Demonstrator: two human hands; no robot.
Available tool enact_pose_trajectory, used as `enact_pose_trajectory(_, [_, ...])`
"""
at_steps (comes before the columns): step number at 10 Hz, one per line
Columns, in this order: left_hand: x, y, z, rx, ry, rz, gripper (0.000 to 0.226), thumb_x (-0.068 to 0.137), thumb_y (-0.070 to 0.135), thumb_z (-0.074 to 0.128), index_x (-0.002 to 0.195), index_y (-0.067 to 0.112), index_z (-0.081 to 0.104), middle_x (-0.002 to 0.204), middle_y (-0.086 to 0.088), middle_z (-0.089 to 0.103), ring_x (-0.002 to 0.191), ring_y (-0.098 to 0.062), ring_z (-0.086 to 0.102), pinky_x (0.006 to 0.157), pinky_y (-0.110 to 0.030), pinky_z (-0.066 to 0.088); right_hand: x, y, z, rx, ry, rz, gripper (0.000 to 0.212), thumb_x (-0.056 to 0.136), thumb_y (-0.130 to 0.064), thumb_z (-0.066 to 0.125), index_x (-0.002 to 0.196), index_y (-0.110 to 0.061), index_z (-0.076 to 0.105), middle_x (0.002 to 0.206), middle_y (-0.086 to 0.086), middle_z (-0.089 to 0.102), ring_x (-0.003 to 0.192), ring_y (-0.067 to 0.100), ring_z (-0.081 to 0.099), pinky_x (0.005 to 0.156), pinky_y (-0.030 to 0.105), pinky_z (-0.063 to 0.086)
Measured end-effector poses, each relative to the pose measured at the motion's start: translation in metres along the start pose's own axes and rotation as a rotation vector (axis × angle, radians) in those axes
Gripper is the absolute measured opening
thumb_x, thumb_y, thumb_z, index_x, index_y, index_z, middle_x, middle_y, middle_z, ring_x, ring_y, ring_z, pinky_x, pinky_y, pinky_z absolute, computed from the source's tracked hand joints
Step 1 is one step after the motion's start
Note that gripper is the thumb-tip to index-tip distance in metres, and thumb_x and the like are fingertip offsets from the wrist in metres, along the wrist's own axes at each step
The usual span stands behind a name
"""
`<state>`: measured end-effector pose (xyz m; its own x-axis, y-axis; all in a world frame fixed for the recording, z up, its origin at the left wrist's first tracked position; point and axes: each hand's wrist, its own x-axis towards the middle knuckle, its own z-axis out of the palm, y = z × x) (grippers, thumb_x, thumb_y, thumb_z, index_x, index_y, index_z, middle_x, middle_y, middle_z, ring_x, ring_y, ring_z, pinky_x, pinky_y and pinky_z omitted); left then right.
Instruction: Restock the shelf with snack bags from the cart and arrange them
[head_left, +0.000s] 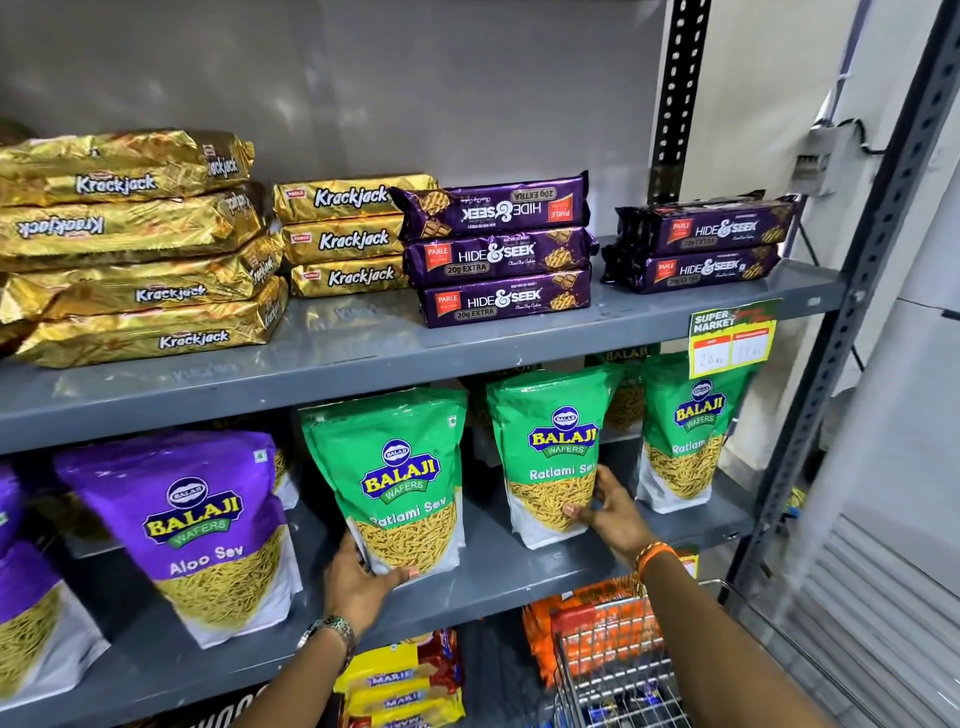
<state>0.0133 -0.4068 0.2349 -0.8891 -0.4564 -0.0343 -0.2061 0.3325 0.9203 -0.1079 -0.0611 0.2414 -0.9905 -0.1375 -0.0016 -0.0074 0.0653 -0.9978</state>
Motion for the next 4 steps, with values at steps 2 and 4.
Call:
enact_pose_trajectory(2, [0.013,-0.019,0.0,-0.004,-0.028,0.022,0.069,0.036,0.044,0.09,0.099,0.044,0.062,0.105,0.006,0.077,0.097,-0.017,0.074,0.09,-0.045,0.06,0.002,0.0,-0.001,0.016,-0.047,0.008,0.064,0.078,0.01,0.074,0.131,-0.013,0.047,0.126,0.01,0.065,0.129,0.033,0.055,0.106,0.054,0.048])
enact_pose_trajectory(4, [0.0,-0.009,-0.008,0.008,0.011,0.179,0.076,0.048,0.023,0.089,0.111,0.046,0.053,0.116,0.009,0.071,0.112,-0.016,0.068,0.096,-0.036,0.055,-0.007,-0.005,-0.006,0.108,0.049,-0.018,0.107,0.049,-0.014,0.096,0.14,-0.015,0.041,0.138,0.006,0.057,0.127,0.023,0.054,0.102,0.041,0.052])
